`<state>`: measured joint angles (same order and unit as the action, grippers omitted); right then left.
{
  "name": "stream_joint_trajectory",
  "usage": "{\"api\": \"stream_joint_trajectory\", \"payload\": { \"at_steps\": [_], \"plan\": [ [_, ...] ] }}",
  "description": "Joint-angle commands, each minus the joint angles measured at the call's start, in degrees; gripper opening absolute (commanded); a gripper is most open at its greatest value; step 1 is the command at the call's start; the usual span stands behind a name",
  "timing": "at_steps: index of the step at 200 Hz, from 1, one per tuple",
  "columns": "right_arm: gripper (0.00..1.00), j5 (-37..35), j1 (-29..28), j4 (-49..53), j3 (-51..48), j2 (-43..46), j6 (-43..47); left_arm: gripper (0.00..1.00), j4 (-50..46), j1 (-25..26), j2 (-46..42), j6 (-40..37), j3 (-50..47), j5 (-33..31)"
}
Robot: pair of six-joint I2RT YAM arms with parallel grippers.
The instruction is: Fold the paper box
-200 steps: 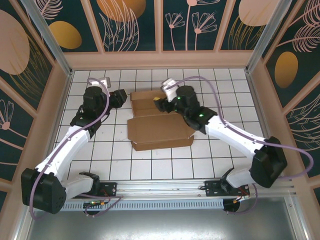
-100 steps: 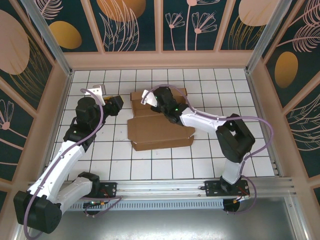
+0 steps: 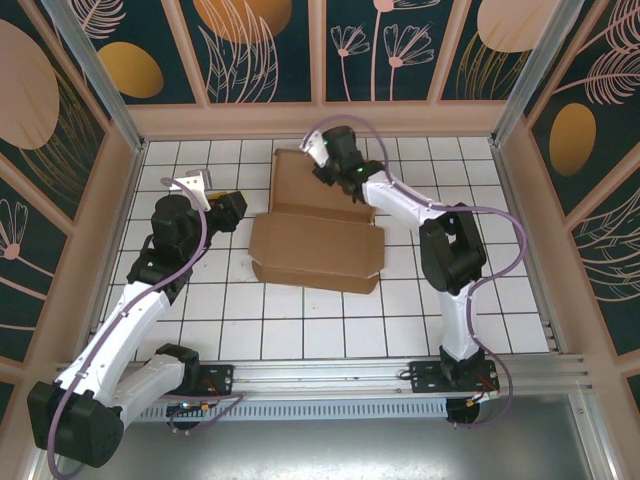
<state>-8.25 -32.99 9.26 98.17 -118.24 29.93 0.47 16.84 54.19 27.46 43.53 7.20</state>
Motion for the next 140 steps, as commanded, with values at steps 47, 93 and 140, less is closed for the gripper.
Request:
{"api": "stream_joint_trajectory", "payload": {
  "at_steps": [47,93,140],
  "plan": [
    [0.23,10.2,8.6,13.8,-2.5,-3.1,-24.7,0.52,0.5,0.1,-3.9,0.5,0.1,-6.4],
    [0.37,18.0,7.4,13.4,-18.6,9.9,-42.7,0.54,-0.3,0.1,-8.2,1.1,0.1,-13.2],
    [0.53,21.8,-2.0,6.2,-35.5,24.2,-48.2,0.55,1.1,0.0,-6.0,2.8,-0.5,-9.2]
  ]
}}
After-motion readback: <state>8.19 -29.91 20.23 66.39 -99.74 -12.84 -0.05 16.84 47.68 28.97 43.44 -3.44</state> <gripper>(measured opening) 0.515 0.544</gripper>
